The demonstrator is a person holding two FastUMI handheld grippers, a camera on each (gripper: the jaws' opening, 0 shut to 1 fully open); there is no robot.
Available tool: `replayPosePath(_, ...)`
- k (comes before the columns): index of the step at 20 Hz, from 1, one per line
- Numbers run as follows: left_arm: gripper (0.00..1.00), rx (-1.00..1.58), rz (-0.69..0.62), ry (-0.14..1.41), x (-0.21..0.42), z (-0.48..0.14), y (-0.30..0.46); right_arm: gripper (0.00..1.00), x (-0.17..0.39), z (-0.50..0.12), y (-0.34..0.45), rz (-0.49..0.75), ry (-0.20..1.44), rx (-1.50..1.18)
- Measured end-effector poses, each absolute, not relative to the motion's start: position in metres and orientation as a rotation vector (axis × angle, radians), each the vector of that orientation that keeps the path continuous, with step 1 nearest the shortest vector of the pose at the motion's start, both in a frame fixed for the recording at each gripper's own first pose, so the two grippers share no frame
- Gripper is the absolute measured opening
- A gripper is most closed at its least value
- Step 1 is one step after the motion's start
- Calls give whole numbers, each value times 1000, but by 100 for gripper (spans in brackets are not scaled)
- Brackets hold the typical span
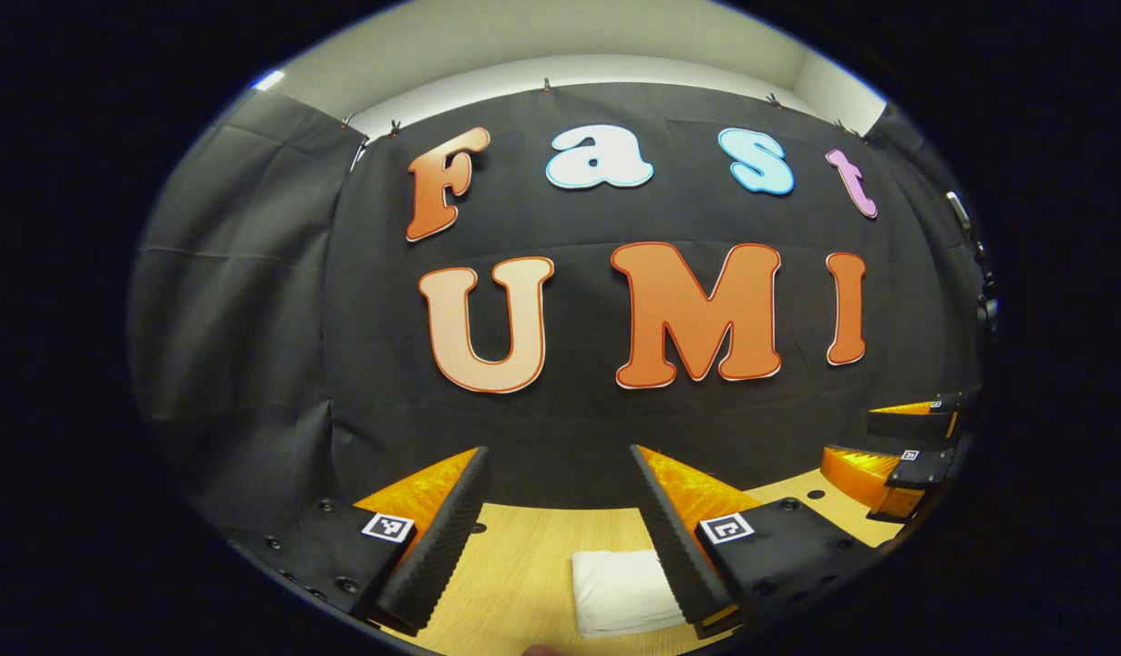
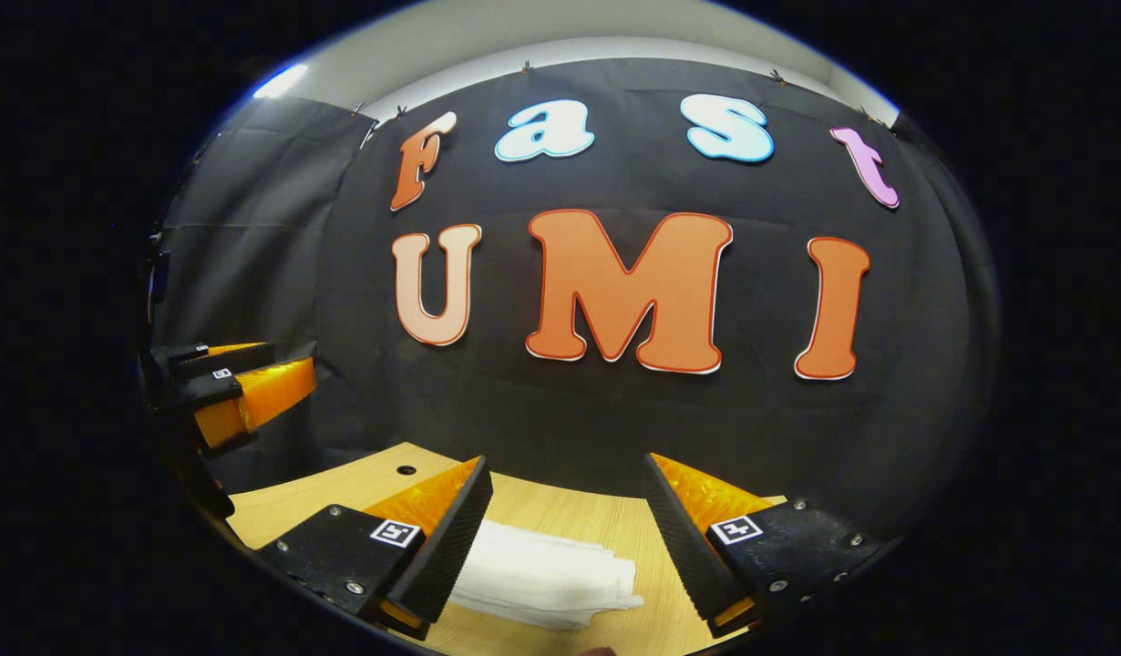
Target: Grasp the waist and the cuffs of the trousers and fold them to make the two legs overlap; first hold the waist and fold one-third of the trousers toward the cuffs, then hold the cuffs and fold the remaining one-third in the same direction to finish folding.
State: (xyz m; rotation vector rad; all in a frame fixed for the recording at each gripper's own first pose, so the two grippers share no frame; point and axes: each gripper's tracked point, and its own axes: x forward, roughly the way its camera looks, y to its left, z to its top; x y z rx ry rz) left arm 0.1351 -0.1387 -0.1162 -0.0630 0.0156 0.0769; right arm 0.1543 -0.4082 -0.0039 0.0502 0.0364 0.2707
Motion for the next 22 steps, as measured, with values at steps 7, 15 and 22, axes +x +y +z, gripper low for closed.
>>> replayPosePath(7, 98, -63, 49, -7, 125, -111, -150, 100, 154, -4, -415, 269, 36, 55)
replayPosePath(15, 98, -52, 14, -39, 129, -104, -163, 100, 153, -10, -418, 275, 52, 72)
replayPosePath(22, 98, -42, -10, -68, 122, -106, -157, 100, 147, 1, -425, 229, 21, 74)
